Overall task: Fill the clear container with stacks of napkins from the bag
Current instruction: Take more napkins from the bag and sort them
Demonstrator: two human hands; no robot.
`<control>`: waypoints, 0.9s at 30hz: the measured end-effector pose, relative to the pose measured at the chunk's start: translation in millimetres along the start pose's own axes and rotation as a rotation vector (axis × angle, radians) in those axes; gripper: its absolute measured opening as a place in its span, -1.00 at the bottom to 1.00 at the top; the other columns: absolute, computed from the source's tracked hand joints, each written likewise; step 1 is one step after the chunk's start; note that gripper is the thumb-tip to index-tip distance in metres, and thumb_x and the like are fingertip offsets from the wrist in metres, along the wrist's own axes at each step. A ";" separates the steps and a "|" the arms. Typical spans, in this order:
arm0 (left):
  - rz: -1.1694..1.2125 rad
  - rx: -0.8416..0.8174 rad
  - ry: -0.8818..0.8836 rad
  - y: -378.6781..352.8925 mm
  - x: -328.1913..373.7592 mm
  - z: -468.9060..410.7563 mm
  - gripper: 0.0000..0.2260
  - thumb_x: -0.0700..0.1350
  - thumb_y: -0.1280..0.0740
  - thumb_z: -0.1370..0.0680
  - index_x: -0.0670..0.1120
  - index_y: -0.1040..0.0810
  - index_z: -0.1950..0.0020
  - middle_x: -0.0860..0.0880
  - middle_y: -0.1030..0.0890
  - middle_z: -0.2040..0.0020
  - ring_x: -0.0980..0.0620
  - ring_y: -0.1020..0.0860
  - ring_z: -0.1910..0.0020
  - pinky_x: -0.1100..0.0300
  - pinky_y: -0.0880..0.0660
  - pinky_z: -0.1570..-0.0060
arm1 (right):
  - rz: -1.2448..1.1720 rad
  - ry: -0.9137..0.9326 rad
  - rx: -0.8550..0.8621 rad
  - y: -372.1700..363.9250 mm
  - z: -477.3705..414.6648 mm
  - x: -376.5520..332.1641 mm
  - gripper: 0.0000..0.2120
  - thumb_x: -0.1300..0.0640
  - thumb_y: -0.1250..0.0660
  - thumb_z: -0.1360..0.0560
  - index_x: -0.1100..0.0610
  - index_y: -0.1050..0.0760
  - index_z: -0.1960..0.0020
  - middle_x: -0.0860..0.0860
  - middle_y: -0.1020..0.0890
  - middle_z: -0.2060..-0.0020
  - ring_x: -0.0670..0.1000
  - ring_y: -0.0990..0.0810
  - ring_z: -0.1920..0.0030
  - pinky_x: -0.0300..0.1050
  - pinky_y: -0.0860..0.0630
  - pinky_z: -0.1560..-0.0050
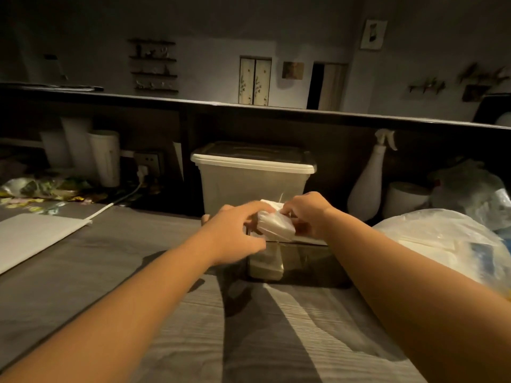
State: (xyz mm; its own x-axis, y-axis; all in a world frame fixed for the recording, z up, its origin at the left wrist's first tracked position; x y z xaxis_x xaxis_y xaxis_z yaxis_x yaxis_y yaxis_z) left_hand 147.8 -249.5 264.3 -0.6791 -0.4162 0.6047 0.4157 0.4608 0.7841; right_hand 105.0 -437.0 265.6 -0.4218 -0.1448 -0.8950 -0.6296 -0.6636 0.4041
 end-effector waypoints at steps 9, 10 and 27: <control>-0.326 -0.044 -0.066 -9.4 2.4 1.5 -0.41 0.07 -0.31 -0.52 0.48 -0.10 -0.40 0.04 -0.27 -0.28 -0.08 -0.14 -0.30 0.01 -0.15 -0.33 | 0.160 -0.036 -0.028 -9.3 -11.3 9.4 -0.86 0.27 -0.46 -0.47 0.23 -0.59 -0.02 0.16 -0.67 0.05 0.13 -0.67 0.01 0.06 -0.64 -0.11; -0.351 -0.045 -0.067 -10.7 1.4 0.4 -0.41 0.09 -0.31 -0.51 0.50 -0.09 -0.39 0.04 -0.26 -0.28 -0.09 -0.14 -0.30 0.01 -0.16 -0.33 | 0.176 -0.038 -0.028 -10.2 -11.5 9.8 -0.87 0.27 -0.46 -0.47 0.23 -0.60 -0.01 0.16 -0.67 0.06 0.13 -0.68 0.00 0.05 -0.64 -0.13; -0.830 -0.163 -0.162 -15.4 14.5 -9.9 -0.52 0.12 -0.30 -0.52 0.19 -0.34 -0.43 0.02 -0.38 -0.27 -0.04 -0.18 -0.38 -0.11 -0.16 -0.35 | 0.460 -0.026 -0.121 -24.1 -21.9 11.8 -0.61 0.03 -0.46 -0.52 0.24 -0.52 -0.23 0.11 -0.62 -0.09 0.07 -0.61 -0.10 -0.08 -0.55 -0.19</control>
State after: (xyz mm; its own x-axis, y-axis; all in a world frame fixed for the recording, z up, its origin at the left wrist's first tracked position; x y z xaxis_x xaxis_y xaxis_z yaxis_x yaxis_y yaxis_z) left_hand 137.6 -270.4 262.3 -0.8743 -0.4462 -0.1913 -0.1808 -0.0664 0.9813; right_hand 129.5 -438.8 241.1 -0.6558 -0.4265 -0.6229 -0.2936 -0.6161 0.7309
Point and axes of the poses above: each hand's wrist, its own z-axis away from the middle knuckle, its own y-axis out of the back of the hand, x = y × z, the point moved 3 cm from there along -z, towards the middle knuckle
